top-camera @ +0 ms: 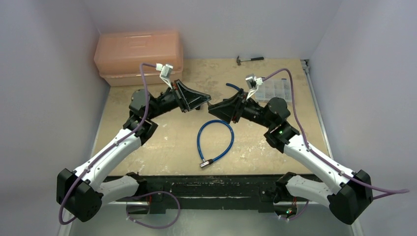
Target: Unlock with the key
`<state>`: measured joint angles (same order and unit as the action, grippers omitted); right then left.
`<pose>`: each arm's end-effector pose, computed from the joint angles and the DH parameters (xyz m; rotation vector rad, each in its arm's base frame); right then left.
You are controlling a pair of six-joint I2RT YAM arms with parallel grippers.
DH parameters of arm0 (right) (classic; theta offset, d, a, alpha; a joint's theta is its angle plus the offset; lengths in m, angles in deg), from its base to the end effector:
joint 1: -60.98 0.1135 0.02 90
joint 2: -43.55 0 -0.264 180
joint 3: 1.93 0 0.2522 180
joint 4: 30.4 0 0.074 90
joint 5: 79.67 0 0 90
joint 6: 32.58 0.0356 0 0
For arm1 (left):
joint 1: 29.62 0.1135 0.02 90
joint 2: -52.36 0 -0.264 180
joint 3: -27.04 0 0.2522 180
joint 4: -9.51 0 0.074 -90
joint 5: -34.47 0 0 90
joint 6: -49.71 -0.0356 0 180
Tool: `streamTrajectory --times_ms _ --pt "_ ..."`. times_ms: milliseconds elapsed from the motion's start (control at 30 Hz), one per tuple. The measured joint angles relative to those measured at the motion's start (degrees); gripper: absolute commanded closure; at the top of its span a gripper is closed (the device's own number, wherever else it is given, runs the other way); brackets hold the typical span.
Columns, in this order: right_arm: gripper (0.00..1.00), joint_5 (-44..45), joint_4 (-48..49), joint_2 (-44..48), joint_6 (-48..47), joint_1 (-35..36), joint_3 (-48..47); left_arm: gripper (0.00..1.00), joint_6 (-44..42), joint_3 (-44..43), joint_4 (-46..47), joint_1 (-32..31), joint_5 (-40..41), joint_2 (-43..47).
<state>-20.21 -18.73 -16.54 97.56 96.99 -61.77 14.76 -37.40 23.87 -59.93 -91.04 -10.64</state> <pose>0.1860 0.1576 0.3620 -0.4423 1.5041 1.4405 0.2066 -0.1447 0.3831 0.2852 1.5275 -1.6194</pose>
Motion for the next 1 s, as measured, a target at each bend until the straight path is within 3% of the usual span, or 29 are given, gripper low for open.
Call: streamTrajectory --times_ms 267,333,367,467,533,667,733,833,1000 --pt "0.78 -0.5 1.3 -0.3 0.9 0.3 -0.6 1.00 0.0 0.0 0.9 0.0 0.7 0.0" --pt "0.89 -0.5 1.5 -0.3 1.1 0.3 -0.7 1.00 0.2 0.0 1.0 0.1 0.9 0.0" --pt "0.99 -0.5 1.6 -0.3 1.0 0.3 -0.7 1.00 0.2 0.0 1.1 0.1 0.9 0.0" --pt "1.00 -0.7 1.6 -0.3 1.2 0.3 -0.7 1.00 0.8 0.0 1.1 0.2 1.0 -0.2" --pt "1.00 -0.6 1.4 -0.3 1.2 0.3 -0.7 0.89 0.9 0.0 1.1 0.2 1.1 -0.4" --pt "1.00 0.3 -0.2 -0.3 0.9 0.3 -0.9 0.46 -0.2 0.0 -0.2 0.2 1.3 -0.8" --pt "1.00 2.2 -2.6 -0.2 0.3 0.3 -1.4 0.32 -1.7 -0.3 -3.1 0.2 1.7 -1.0" --pt "1.00 7.0 -7.8 0.6 -1.4 0.3 -1.9 0.22 -5.0 -2.2 -9.6 0.2 3.0 -1.9" --pt "1.00 17.4 -17.3 3.8 -4.0 0.3 -1.9 0.21 -11.5 -6.8 -21.4 0.2 7.6 -3.0"
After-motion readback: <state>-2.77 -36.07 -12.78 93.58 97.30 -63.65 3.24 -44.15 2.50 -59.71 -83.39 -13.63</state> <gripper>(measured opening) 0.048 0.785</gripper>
